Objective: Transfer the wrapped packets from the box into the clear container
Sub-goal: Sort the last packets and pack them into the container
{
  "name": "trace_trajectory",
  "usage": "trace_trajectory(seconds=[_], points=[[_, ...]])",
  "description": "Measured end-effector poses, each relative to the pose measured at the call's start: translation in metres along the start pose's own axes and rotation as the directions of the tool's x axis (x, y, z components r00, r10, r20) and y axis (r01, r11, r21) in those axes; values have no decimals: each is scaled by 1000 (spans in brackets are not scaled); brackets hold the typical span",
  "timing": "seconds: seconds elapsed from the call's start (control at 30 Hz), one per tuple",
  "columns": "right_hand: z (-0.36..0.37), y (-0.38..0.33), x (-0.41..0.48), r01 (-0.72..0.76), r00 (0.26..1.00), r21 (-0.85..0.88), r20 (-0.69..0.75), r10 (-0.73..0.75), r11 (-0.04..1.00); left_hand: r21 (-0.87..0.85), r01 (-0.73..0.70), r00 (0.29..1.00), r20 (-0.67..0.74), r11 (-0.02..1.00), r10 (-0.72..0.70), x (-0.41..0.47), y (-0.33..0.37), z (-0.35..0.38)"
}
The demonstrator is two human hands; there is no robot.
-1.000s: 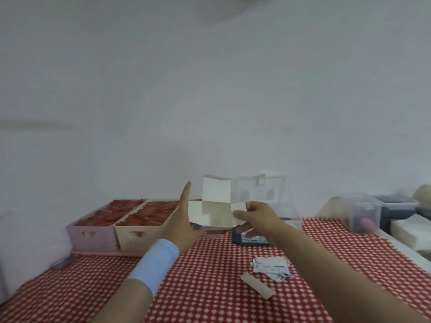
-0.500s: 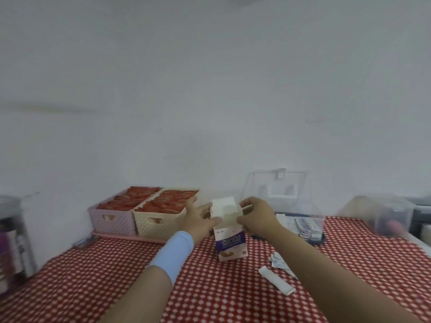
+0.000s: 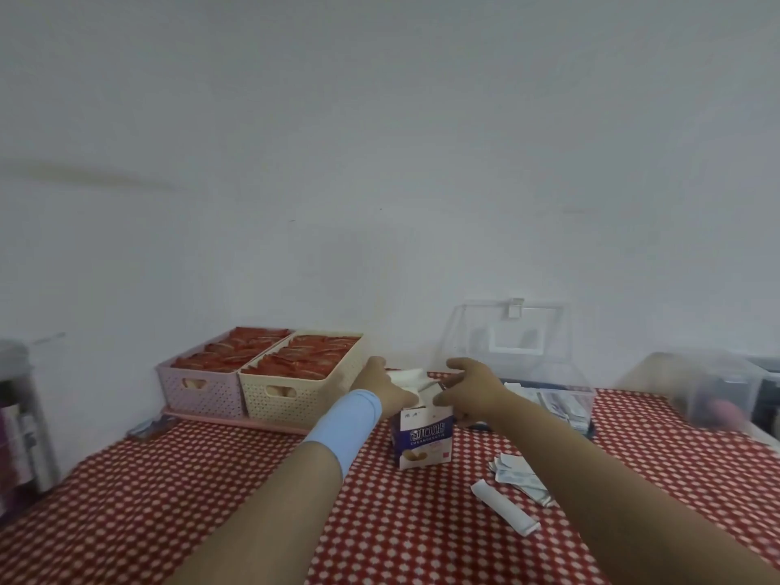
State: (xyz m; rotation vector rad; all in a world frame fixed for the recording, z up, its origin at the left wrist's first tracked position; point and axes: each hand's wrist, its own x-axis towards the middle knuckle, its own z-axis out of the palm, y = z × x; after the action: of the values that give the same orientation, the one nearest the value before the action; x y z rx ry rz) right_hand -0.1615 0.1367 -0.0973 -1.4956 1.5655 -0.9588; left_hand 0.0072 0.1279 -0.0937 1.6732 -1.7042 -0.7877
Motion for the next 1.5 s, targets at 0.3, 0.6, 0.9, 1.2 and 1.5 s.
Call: trace_trajectory(seconds=[0.3,0.6,0.9,1.2,1.5], points=[[-7,0,-1,-46,995,125,97,34,991,-99,17,999,-50,995,-22,10,-15,5],[-4,9,-3,3,999,189,-43,6,982,-324,-205,979,-92,924,185,-6,-15,-4],[-14,0,-22,67,997,-38,36,-66,997,-30,-338,941,-11,941,338,-12,-25,-13],[-18,3,-28,267,963,-340,72,-258,902,-28,-290,956,-46,957,288,-5,-23,-10],[-20,7,-29,290,957,-313,97,-274,904,114,-351,933,-38,930,357,-7,-20,-14]])
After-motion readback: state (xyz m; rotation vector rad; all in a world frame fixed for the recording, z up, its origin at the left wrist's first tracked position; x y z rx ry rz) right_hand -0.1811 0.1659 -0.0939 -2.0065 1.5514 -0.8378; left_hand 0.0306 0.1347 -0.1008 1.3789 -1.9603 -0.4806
